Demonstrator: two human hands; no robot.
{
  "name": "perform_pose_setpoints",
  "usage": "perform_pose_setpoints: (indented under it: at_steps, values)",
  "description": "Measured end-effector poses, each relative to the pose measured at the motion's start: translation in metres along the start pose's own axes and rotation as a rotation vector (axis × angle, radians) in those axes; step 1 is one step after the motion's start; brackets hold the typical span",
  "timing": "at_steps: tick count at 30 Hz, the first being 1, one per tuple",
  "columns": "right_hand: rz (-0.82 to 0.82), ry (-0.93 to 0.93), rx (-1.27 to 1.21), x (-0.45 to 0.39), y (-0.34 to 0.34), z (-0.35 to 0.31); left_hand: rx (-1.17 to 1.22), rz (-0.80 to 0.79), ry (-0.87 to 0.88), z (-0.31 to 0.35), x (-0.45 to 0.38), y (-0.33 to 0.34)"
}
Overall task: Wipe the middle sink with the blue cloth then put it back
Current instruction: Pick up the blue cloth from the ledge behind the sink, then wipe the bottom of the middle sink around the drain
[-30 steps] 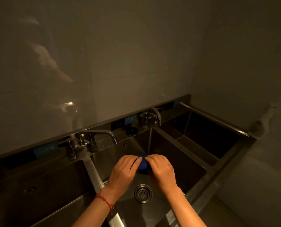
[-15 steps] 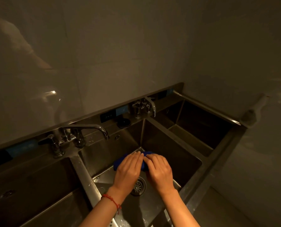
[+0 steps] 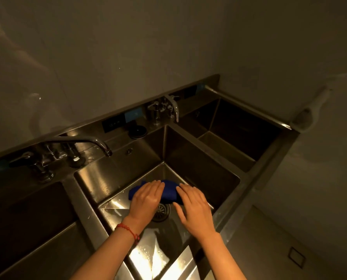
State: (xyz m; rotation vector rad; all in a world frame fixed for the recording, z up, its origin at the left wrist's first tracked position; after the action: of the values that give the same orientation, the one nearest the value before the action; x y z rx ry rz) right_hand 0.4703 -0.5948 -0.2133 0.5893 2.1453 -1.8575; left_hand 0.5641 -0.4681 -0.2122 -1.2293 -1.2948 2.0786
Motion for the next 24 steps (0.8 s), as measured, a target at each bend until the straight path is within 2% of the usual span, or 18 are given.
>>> perform_pose_setpoints:
  at_steps: [5,20,24]
  values:
    - [-0.035,0.114,0.029,0.014,0.011,0.011,0.003,-0.085,-0.038,-0.003,0.003,0.020]
    - [-0.263,0.147,0.027,0.022,0.052,0.006,0.031,-0.278,-0.150,-0.013,0.024,0.074]
    - [-0.306,0.155,0.003,0.022,0.061,0.009,0.015,-0.361,-0.240,-0.023,0.034,0.094]
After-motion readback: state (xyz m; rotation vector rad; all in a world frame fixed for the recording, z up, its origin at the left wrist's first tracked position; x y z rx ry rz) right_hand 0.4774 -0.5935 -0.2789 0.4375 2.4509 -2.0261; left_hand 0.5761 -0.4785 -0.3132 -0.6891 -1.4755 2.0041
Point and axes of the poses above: each hand's wrist, its own x-axis away from the middle knuckle, its own y-axis out of the palm, z = x × y, the point moved 2 cm from there along -x, towards the middle knuckle, and after that the axes turned 3 degrees about x, right-handed, at the moved point
